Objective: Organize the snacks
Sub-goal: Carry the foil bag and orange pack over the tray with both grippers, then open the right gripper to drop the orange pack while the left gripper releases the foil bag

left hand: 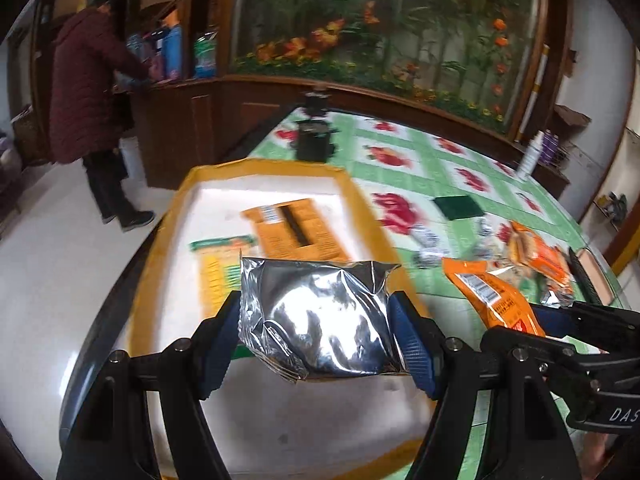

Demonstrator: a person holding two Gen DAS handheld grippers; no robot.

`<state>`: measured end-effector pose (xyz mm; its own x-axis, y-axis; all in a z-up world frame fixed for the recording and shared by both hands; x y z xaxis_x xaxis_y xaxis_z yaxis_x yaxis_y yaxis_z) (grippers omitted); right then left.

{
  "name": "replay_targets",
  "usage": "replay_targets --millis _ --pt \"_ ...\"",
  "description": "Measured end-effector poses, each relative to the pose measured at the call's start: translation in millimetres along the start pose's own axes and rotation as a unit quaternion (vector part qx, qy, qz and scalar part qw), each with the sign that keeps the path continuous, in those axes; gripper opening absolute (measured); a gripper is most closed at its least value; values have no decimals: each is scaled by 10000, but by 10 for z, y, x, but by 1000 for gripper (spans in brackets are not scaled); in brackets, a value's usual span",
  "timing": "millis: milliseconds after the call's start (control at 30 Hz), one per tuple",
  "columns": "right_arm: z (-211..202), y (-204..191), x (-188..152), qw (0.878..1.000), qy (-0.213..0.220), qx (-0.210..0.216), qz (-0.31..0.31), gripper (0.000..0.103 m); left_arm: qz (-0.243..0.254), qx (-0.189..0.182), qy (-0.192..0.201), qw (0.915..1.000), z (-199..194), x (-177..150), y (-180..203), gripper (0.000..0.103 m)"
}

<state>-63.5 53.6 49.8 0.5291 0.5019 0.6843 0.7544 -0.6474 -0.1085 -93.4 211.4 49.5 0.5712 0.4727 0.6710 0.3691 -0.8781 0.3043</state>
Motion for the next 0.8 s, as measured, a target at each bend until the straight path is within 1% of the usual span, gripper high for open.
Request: replay_targets --millis 100,267,433,600,667,800 --pt "195 -127 94 9998 -89 188 -68 51 -84 115 -18 9999 5 -10 -152 72" --pt "448 -305 137 9991 -248 310 -153 52 -184 279 -82 9994 40 -86 -349 72" --pt "548 -432 155 9988 -248 144 -402 53 -257 321 -140 9991 92 -120 -454 72" --pt "599 -516 117 9964 -284 -113 -795 53 -299 320 -143 9989 120 -153 -512 72" --pt "622 -522 101 9961 -306 -104 -818 53 -308 281 -136 9990 121 -160 -520 72" --pt "580 -516 77 9973 -270 45 -674 53 -332 161 -120 9992 97 -162 -516 73"
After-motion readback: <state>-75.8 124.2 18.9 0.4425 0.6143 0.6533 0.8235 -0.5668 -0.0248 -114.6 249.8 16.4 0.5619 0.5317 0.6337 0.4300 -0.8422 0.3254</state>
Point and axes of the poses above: each gripper's, at about its wrist camera, not at the fingertips, and z roughly the way its jaws point, y to its right, x to its top, the point moved 4 cm from there along z, roughly the way its jaws point, and after that the axes turned 14 degrees about -z, right-handed, at the moved point
